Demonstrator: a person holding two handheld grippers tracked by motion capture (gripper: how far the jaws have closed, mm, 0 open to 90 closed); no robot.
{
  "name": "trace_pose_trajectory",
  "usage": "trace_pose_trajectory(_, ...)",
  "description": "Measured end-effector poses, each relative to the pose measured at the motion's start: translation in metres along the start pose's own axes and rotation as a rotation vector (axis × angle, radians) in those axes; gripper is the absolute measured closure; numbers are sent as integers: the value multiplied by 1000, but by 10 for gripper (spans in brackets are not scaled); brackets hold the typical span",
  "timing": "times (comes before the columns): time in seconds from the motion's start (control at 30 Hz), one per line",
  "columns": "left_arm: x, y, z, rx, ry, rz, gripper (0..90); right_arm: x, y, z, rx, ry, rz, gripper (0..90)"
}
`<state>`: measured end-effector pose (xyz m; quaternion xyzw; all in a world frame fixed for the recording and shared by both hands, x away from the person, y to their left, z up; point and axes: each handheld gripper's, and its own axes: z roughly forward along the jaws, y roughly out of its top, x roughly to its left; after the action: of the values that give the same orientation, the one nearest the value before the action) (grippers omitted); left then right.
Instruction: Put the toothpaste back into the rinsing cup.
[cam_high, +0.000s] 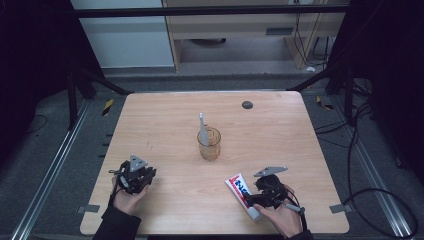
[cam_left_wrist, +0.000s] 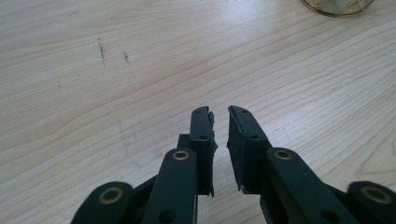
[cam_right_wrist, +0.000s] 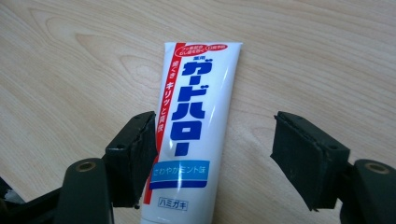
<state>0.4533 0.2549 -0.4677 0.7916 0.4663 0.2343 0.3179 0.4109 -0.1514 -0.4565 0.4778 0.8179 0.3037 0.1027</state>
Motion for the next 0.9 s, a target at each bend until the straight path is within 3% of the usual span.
trace_pose_trajectory(0.9,3,-1,7,30,-3,2,789,11,5,26,99,-1,-12,308)
